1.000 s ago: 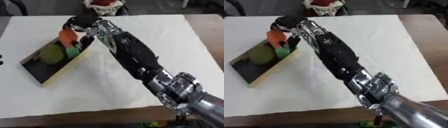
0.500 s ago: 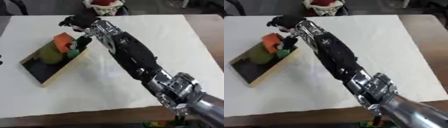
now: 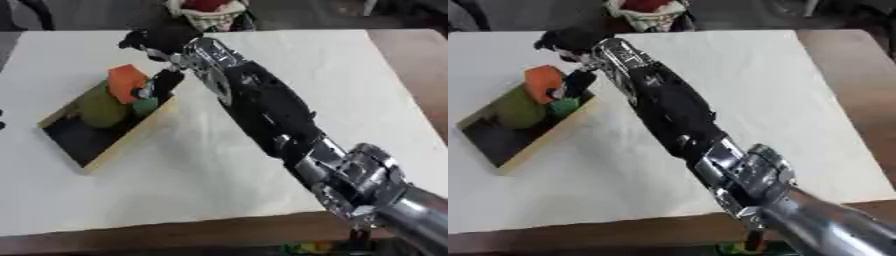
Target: Pick up objects on the table and place them in the box.
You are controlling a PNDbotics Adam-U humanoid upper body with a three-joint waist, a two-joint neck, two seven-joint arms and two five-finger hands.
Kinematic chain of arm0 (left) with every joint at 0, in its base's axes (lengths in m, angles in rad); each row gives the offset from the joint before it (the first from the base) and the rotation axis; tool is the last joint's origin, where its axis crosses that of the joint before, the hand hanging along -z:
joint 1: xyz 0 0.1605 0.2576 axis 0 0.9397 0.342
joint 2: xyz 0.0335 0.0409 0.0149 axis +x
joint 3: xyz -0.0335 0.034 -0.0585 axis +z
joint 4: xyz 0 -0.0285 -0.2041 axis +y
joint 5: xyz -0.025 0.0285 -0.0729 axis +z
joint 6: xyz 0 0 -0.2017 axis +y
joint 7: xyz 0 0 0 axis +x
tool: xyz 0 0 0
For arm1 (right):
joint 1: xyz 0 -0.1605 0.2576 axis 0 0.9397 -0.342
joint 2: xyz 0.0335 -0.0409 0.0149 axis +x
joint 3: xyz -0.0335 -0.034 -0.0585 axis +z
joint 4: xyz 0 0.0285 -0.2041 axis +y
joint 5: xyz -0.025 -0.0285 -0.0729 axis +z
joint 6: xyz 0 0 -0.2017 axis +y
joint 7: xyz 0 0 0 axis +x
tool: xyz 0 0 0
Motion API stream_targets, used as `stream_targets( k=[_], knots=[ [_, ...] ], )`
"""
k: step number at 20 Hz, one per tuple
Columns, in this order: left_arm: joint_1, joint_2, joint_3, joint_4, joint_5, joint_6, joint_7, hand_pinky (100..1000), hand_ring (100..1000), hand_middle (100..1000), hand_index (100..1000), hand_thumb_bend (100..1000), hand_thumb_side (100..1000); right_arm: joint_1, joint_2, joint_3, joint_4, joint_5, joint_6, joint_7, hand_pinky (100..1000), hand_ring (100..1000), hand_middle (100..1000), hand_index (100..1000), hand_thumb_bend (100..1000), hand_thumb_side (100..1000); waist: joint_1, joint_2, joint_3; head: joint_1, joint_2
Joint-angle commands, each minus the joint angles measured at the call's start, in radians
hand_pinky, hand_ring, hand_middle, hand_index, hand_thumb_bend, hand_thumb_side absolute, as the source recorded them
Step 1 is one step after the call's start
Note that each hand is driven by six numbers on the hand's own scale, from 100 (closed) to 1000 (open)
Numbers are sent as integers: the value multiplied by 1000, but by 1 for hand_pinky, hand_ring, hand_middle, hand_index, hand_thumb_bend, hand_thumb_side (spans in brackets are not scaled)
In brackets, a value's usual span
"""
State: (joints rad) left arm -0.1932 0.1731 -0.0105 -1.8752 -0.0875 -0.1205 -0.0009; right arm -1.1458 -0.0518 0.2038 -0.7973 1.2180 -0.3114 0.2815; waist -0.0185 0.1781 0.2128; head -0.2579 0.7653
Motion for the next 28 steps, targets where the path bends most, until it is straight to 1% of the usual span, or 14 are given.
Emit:
stream_targets(
  k=[1, 3, 4, 5, 7, 8, 10, 13, 15, 17, 19, 21, 22, 28],
  knots=[
    [-6, 10, 6, -20, 1, 0, 5, 591, 624, 569, 743, 100, 600, -44, -51, -2, -59, -34, -8, 3, 847, 872, 963, 999, 363, 531, 3, -18, -7, 9, 5],
    [-2, 12, 9, -19, -2, 0, 8, 591, 624, 569, 743, 100, 601, -54, -86, 2, -98, -88, -12, 1, 836, 861, 930, 988, 327, 496, 3, -21, -19, 19, 5],
    [0, 13, 11, -18, -3, 1, 10, 591, 624, 569, 743, 100, 601, -56, -105, 6, -121, -123, -14, -2, 820, 843, 887, 973, 304, 452, 3, -22, -26, 25, 5],
    [2, 15, 14, -17, -5, 1, 12, 591, 624, 569, 743, 100, 601, -56, -129, 12, -150, -158, -13, -12, 815, 838, 875, 971, 293, 436, 3, -23, -35, 34, 5],
    [7, 17, 20, -16, -8, 1, 18, 591, 624, 569, 743, 100, 601, -44, -176, 30, -206, -250, -18, -22, 807, 830, 858, 967, 266, 414, 4, -25, -54, 49, 5],
    [9, 19, 23, -15, -10, 1, 21, 591, 624, 569, 743, 100, 601, -34, -202, 35, -238, -299, -14, -28, 788, 812, 831, 962, 229, 393, 4, -26, -67, 58, 5],
    [12, 20, 28, -14, -13, 2, 26, 591, 624, 569, 743, 100, 602, -7, -253, 42, -304, -399, 10, -44, 762, 787, 796, 953, 174, 359, 5, -27, -88, 72, 5],
    [17, 23, 34, -11, -18, 3, 33, 591, 625, 570, 743, 100, 603, 60, -340, 42, -431, -563, 66, -87, 737, 760, 759, 936, 104, 297, 5, -28, -122, 96, 5],
    [18, 23, 37, -10, -20, 3, 37, 591, 626, 570, 743, 100, 604, 108, -386, 35, -511, -652, 107, -106, 721, 743, 738, 915, 100, 276, 5, -27, -137, 106, 5],
    [18, 23, 40, -8, -22, 4, 40, 591, 626, 570, 743, 100, 605, 169, -420, 13, -583, -739, 142, -133, 698, 717, 704, 887, 100, 296, 5, -25, -146, 113, 5],
    [18, 23, 43, -7, -24, 4, 43, 591, 627, 570, 743, 100, 606, 223, -440, -10, -635, -810, 183, -161, 684, 703, 686, 866, 100, 313, 4, -22, -151, 118, 5],
    [16, 22, 45, -6, -26, 4, 46, 591, 627, 571, 742, 100, 607, 301, -450, -45, -704, -878, 203, -206, 674, 692, 672, 845, 100, 320, 5, -17, -156, 130, 5],
    [16, 22, 46, -6, -26, 4, 47, 591, 627, 571, 742, 100, 607, 325, -454, -54, -728, -901, 211, -220, 672, 689, 669, 843, 100, 323, 5, -16, -157, 133, 5],
    [17, 18, 53, 0, -32, 7, 56, 590, 631, 573, 741, 100, 613, 511, -436, -146, -857, -1039, 230, -332, 650, 661, 633, 829, 100, 356, 7, -5, -172, 178, 5]
  ],
)
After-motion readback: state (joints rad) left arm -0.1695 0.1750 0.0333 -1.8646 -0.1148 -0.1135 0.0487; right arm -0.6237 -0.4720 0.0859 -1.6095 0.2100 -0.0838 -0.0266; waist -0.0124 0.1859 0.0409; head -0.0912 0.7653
